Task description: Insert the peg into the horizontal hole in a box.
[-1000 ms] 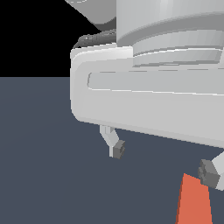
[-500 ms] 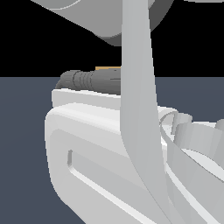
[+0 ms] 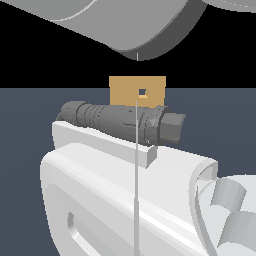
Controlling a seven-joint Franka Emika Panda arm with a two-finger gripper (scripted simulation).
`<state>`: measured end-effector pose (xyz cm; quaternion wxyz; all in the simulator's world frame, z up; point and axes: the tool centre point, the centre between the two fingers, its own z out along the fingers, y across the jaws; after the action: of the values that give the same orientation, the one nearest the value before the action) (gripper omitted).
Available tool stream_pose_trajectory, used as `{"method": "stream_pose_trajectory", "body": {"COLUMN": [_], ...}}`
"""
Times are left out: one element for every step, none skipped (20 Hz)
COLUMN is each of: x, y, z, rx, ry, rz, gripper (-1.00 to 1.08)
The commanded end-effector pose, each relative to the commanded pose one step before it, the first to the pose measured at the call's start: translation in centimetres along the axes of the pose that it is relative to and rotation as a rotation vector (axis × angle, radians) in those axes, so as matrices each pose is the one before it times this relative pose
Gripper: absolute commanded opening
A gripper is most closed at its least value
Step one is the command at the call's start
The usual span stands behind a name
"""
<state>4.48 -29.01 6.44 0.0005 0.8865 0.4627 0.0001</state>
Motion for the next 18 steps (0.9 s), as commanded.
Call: {"method": "stream_pose_trajectory", "body": {"x": [-0.043,0.017,-0.049,-0.011,-0.035,-0.027,0.018,-0.044,0.012,0.009,0.007,0.004,0.001,0.0,0.0,0.0,0.0,0.0], "y": [-0.033,-0.007,0.003,-0.007,-0.005,-0.004,-0.009,0.01,0.008,0.018,0.029,0.04,0.041,0.015,0.0,0.0,0.0,0.0], "z": [0.709,0.432,0.506,0.58,0.621,0.547,0.462,0.372,0.288,0.201,0.113,0.027,-0.041,-0.026,0.0,0.0,0.0,0.0], "rx": [0.00118,0.0,0.0,0.0,0.0,0.0,0.0,-0.00001,0.0,0.0,0.0,0.0,0.0,0.0,0.0,0.0,0.0,0.0], "ry": [-0.00015,0.0,0.00016,0.00008,0.00014,0.00011,0.0,0.00012,0.0,0.0,0.0,0.0,0.0,0.0,0.0,0.0,0.0,0.0], "rz": [0.00083,0.0,0.00096,0.00048,0.00083,0.00068,0.0,0.00084,0.0,0.0,0.0,0.0,0.0,0.0,0.0,0.0,0.0,0.0], "gripper": [1.0,1.0,1.0,1.0,1.0,1.0,1.0,1.0,1.0,1.0,1.0,1.0,1.0,1.0,-1.0,-1.0,-1.0,-1.0]}}
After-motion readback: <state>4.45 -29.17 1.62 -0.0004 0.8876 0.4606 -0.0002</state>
